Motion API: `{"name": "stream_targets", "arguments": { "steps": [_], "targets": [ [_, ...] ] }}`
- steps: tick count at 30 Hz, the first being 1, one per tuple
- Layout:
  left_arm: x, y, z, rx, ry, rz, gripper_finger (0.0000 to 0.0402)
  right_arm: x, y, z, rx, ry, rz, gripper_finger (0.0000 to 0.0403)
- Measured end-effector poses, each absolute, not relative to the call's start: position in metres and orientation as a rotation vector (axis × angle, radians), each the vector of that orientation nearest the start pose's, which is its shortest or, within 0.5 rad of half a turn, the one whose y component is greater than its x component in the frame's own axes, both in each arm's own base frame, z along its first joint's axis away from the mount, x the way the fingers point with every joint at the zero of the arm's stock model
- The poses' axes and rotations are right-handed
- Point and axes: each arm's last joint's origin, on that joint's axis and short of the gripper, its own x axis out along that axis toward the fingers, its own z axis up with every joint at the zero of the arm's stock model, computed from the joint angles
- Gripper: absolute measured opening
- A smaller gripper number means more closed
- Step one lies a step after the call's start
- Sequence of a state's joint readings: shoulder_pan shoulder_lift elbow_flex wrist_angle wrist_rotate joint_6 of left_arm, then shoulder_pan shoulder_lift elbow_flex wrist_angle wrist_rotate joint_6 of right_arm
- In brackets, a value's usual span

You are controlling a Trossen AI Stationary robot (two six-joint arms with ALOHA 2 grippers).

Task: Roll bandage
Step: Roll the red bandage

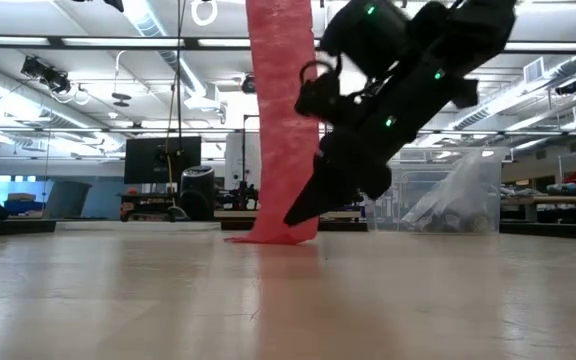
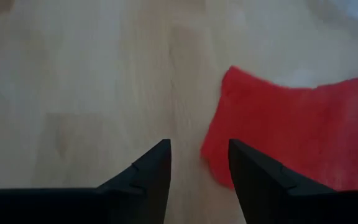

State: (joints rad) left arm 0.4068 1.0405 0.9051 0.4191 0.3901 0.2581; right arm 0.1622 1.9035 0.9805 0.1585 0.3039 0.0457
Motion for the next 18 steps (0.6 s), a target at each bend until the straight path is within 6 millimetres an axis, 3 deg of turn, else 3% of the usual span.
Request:
{"name": "stream_targets", "arguments": {
  "steps": [8,11,15,18],
  "targets": [
    [0.214,0.08,0.384,0.367,-0.261,0.051,0.0,0.386,0.043,0.115,-0.148,0.832,-0.179,0.0135],
    [0.214,0.08,0.384,0.367,-0.259,0.053,0.0,0.386,0.038,0.115,-0.147,0.849,-0.19,0.01],
    [0.214,0.08,0.384,0.37,-0.258,0.054,0.0,0.385,0.036,0.116,-0.153,0.856,-0.184,0.0019],
    [0.214,0.08,0.384,0.369,-0.254,0.058,0.0,0.386,0.039,0.117,-0.145,0.859,-0.144,0.0009]
  ]
}}
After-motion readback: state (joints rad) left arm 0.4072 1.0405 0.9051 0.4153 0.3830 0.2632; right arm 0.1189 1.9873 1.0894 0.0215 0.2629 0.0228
